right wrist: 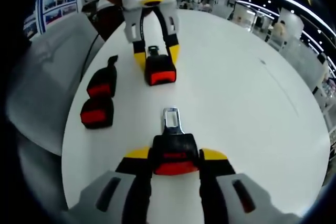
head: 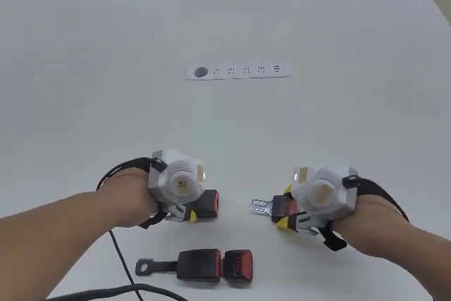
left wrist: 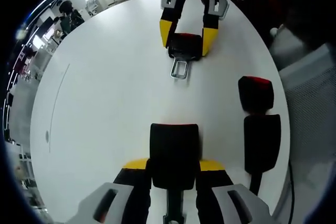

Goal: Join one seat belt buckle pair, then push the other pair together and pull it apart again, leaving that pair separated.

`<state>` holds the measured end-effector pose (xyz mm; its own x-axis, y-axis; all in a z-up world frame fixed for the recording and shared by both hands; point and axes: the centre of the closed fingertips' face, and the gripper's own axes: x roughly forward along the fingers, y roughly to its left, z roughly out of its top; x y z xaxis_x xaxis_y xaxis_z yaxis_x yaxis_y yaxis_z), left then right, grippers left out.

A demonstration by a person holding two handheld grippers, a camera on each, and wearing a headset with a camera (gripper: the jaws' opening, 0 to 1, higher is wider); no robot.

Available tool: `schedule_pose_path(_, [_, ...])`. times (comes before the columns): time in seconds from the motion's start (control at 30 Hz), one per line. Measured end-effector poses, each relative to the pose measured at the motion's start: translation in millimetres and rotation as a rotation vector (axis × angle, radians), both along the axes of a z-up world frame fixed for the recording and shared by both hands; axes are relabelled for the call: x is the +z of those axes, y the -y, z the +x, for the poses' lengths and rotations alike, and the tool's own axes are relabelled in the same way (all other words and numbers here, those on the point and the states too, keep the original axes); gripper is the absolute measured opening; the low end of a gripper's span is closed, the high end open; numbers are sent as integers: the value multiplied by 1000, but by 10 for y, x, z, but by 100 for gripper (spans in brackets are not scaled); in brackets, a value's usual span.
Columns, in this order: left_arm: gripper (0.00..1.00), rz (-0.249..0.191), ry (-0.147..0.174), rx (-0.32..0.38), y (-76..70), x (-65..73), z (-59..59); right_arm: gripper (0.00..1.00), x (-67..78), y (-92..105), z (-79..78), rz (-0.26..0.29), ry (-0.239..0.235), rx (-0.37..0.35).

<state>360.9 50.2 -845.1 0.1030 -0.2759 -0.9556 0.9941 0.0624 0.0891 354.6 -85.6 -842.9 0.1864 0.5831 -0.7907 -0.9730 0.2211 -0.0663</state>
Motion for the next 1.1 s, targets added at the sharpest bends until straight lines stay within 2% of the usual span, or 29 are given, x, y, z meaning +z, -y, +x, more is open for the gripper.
schedule_pose_path(0.17, [33, 1, -1, -4, 0, -1, -1, 34, 0, -218, 41, -2, 14, -9])
schedule_pose_path(0.33, [33, 6, -1, -7, 0, -3, -6, 34, 1, -441, 41, -9, 10, 26])
schedule_pose_path(0.43, [33, 6, 2, -4, -1, 3, -7, 34, 0, -509, 52, -6, 7, 52])
schedule_pose_path(0.6, [33, 11, 3, 1, -4, 1, -8, 34, -1, -552, 43, -35, 18, 90])
schedule_pose_path(0.73, [33, 12, 2, 3, -3, 6, -11, 34, 10, -546, 40, -41, 23, 85])
schedule_pose_path(0.9, [33, 14, 0, 0, -2, 4, -8, 34, 17, -600, 36, -27, 41, 107])
schedule_pose_path(1.1, [33, 8, -10, -1, -4, 5, -4, 33, 26, -669, 52, 20, 42, 116])
